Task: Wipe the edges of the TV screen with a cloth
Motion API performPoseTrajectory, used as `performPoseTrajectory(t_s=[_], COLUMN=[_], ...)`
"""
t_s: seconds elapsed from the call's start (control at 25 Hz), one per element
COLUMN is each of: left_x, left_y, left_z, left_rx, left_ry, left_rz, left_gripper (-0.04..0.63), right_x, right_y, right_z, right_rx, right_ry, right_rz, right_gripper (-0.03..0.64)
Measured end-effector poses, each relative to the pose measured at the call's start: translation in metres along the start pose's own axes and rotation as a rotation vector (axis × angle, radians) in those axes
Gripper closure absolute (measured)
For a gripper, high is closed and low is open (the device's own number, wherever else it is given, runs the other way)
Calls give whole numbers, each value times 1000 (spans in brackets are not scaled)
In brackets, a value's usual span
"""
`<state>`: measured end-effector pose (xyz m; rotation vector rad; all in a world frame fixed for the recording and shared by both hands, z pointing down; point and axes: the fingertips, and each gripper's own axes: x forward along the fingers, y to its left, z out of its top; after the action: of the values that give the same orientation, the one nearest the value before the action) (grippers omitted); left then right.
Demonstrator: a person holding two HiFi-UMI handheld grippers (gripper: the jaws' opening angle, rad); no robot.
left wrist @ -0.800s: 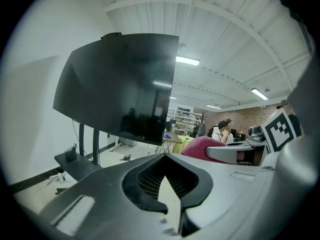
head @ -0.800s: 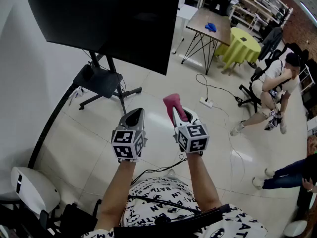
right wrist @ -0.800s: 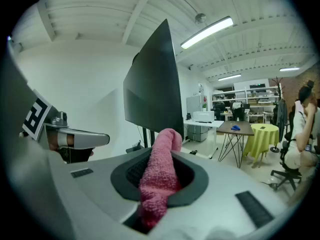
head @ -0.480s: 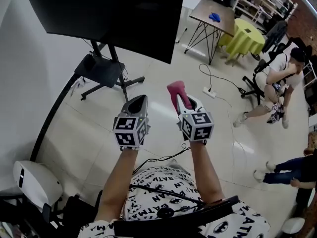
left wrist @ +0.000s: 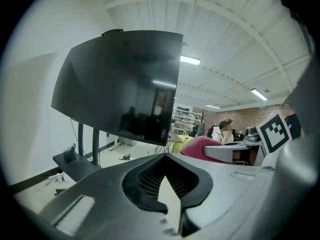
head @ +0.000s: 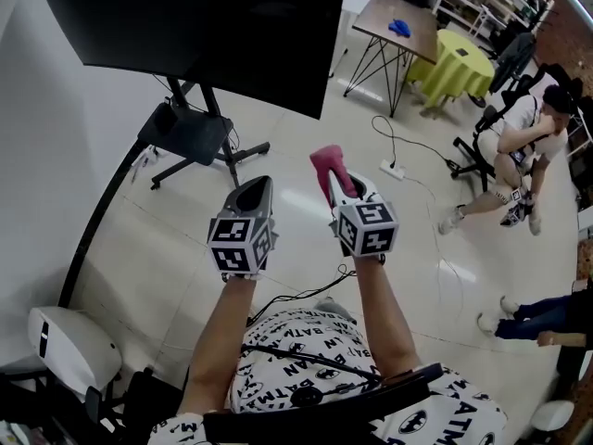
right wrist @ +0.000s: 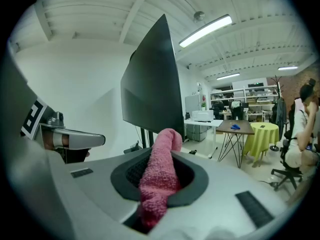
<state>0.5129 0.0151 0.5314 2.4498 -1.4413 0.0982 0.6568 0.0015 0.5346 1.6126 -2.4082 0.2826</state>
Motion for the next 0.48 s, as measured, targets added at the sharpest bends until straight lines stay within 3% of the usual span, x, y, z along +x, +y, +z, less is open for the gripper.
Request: performPoseTrajectory(t_s=[0.28,0.48], left_x=[8,9], left_y=[1,0], left_z=[4,15], left_rx=[3,5], left_ry=[6,-12], left_rz=[-22,-36], left_gripper=[595,595], right_x=[35,77], right_y=[-20,-53], right_z=[2,2], right_rx=[-24,-47], right_ry=[29,76], right_rz=[-41,-124], right_gripper=[555,555])
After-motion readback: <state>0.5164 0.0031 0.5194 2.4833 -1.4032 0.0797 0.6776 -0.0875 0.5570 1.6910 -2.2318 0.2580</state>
